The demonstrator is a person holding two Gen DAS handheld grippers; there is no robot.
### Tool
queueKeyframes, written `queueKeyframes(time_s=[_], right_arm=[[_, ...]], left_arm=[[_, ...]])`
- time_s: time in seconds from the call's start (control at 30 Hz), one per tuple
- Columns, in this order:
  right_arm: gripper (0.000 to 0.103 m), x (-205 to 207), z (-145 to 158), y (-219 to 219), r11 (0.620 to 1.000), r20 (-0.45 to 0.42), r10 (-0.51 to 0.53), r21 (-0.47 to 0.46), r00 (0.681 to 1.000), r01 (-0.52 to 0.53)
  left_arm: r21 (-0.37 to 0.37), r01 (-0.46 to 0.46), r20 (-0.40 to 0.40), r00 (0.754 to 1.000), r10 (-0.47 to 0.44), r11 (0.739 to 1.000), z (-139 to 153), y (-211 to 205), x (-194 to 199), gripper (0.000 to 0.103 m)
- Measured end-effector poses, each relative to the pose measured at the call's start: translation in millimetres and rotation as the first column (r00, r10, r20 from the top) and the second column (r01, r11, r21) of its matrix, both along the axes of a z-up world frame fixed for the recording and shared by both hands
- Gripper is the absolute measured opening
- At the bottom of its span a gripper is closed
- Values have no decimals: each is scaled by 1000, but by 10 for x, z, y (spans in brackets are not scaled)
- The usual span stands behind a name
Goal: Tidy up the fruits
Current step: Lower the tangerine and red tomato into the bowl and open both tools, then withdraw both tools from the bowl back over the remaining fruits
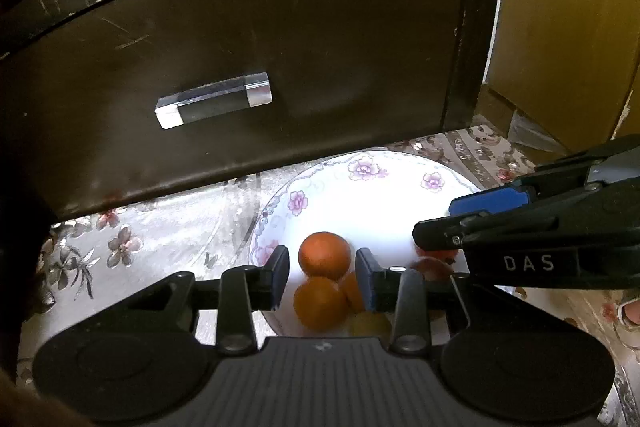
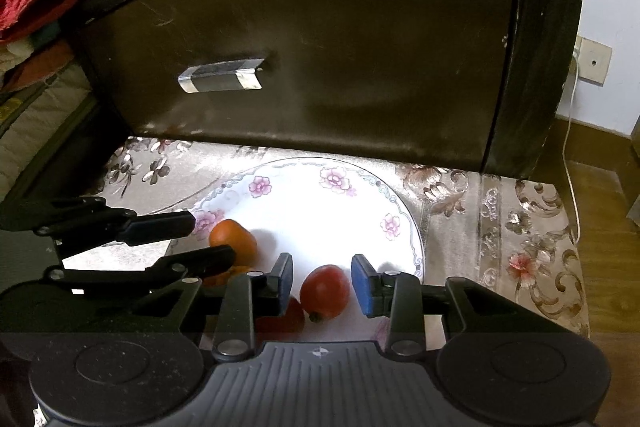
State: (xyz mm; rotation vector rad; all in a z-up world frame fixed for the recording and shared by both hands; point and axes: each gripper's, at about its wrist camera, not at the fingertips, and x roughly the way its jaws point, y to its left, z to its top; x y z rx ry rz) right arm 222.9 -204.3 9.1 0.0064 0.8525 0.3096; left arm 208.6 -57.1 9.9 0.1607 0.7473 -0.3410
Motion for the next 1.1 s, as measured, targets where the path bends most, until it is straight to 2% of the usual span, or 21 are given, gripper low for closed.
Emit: queueKeyframes(time_s=[0.63, 1.1], right_arm=[[34, -551, 231, 314, 999, 69, 27, -34, 997, -25], [34, -821, 254, 542, 996, 73, 64, -60, 995, -59]], left_arm=[[-15, -27, 20, 999, 27, 1000, 233, 318, -546, 43], [-13, -36, 11, 999, 36, 999, 256, 505, -854, 43]])
